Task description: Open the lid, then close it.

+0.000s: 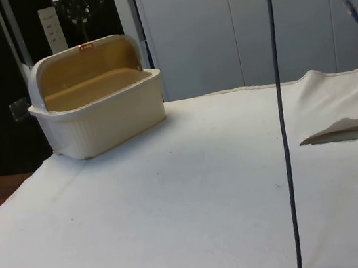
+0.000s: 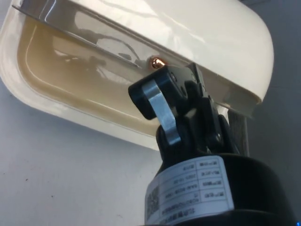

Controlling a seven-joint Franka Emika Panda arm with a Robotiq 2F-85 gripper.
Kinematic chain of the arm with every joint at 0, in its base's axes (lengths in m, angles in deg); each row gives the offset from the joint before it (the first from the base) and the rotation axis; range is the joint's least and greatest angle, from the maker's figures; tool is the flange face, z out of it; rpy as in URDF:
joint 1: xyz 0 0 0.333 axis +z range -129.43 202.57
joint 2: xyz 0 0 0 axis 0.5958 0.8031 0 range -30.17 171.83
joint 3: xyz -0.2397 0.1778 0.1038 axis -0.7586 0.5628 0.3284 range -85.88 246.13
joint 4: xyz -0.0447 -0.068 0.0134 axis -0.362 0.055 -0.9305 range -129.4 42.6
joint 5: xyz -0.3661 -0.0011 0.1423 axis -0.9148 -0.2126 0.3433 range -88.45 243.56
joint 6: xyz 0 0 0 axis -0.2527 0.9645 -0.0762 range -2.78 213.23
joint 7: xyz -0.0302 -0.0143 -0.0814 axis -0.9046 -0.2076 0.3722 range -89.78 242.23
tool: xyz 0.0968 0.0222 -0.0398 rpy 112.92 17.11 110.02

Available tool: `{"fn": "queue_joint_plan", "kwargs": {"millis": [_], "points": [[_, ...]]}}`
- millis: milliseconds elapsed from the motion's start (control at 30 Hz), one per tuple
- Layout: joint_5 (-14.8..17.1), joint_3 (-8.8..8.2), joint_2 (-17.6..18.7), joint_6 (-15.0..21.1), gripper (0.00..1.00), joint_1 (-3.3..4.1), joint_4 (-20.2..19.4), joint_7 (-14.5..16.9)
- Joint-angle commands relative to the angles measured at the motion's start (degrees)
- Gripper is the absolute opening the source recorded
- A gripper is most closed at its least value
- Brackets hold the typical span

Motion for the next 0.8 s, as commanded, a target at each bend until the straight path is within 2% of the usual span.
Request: {"fn": "queue_joint_plan", "kwargs": {"millis": [0,233,267,300,367,767], "points": [[0.2,0.00,0.9,-0.3,0.00,-0.11,1.0,-0.4],[0.3,0.06,3.2,-0.2,0.00,-0.52,3.6,-0.9],[0.1,-0.06,3.0,0.0,0.00,-0.34,3.3,-0.7],[0.3,0.06,3.7,-0.2,0.00,-0.63,4.0,-0.9],[0.3,0.00,4.1,-0.2,0.00,-0.69,4.2,-1.0],[0.0,-0.46,6.0,0.1,0.00,-0.69,4.8,-1.8]]}}
